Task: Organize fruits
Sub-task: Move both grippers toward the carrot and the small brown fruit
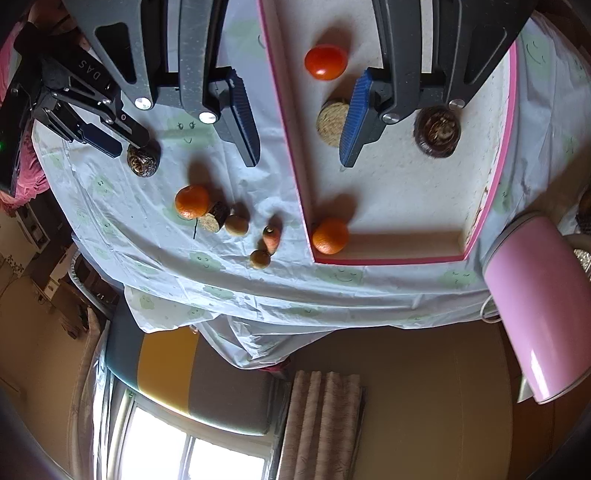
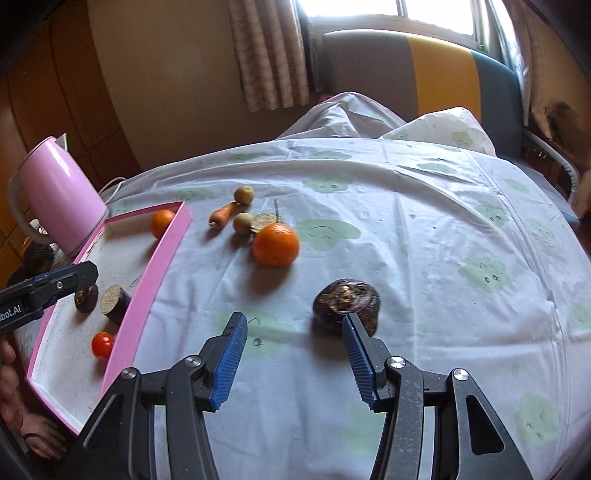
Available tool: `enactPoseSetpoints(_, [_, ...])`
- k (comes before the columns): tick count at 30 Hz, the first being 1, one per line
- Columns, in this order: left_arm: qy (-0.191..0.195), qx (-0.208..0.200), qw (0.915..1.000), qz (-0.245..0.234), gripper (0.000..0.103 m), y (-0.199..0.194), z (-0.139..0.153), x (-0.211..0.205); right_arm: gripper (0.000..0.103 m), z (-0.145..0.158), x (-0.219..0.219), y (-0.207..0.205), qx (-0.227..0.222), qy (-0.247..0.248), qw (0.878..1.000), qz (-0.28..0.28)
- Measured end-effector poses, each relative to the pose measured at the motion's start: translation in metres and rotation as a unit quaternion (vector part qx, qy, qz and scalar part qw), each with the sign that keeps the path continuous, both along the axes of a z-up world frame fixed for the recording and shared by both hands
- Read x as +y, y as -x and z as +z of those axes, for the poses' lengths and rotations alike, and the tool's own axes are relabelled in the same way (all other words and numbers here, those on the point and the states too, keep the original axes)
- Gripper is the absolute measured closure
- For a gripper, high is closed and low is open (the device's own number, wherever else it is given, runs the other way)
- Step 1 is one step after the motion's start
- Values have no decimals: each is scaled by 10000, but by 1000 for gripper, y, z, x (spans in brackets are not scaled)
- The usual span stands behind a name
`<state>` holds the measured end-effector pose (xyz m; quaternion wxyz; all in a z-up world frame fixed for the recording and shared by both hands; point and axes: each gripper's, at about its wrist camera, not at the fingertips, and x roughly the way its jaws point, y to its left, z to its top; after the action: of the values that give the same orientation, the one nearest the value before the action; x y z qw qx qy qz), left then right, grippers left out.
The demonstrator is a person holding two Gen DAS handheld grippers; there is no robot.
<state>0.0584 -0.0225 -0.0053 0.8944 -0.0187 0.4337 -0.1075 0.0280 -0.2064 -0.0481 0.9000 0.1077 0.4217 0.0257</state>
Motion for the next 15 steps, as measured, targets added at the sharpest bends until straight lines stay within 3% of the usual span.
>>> enactPoseSetpoints(8, [-122,-69,9998,-148,67,-18,-1,-16,48,-4,-3,-6,17,32,10000,27])
enactPoseSetpoints(15, [-76,-10,9993,-356,80,-36,-6,-29,49,-1,4,-23,-47,126,9997,193])
